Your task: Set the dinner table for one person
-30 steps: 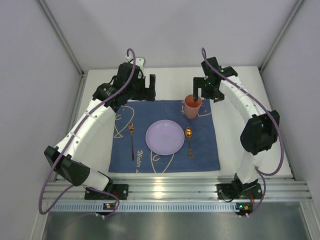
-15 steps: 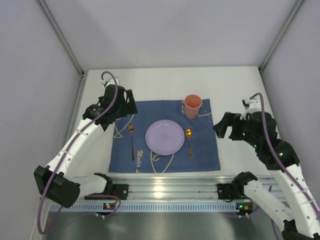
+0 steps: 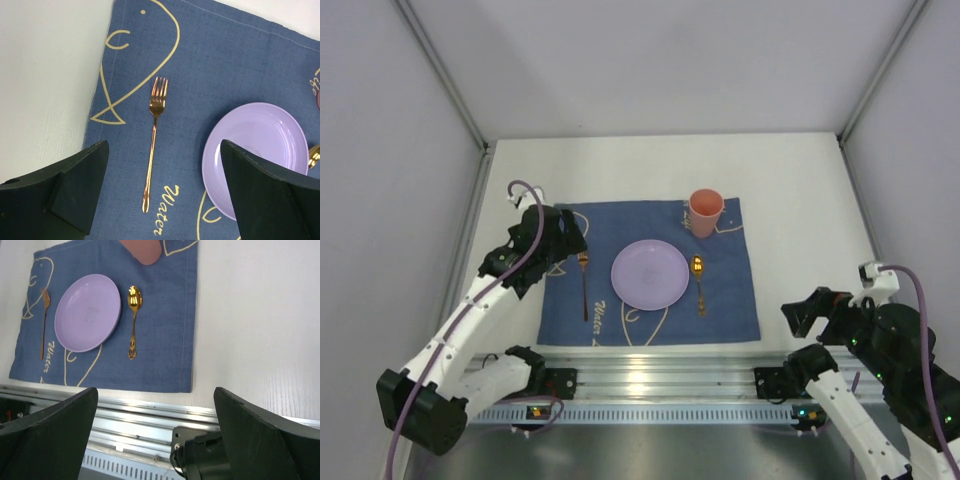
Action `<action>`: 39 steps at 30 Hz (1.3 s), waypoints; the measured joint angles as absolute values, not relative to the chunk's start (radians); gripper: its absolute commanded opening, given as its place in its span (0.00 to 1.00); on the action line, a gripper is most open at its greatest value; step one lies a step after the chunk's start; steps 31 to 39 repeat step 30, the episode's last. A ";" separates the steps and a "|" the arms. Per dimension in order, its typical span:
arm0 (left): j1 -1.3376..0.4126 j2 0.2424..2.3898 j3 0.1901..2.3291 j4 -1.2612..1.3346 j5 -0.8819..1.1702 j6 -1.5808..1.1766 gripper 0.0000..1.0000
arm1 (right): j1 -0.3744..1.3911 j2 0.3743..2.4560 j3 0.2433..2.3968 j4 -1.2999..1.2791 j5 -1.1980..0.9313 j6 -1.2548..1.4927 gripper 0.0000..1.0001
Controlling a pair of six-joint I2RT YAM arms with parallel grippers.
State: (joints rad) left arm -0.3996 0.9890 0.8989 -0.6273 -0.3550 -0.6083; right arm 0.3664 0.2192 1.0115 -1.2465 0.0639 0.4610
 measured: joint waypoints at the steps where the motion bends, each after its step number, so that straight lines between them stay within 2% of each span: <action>1: -0.400 0.994 0.899 -0.627 -0.347 -0.608 0.98 | 0.367 0.220 1.012 -1.258 0.063 0.455 1.00; 16: -0.400 0.876 0.916 -0.680 -0.266 -0.668 0.98 | 0.424 0.195 1.051 -1.298 -0.010 0.380 1.00; 39: -0.400 0.877 0.982 -0.751 -0.251 -0.699 0.99 | 0.469 0.163 1.063 -1.306 -0.088 0.347 1.00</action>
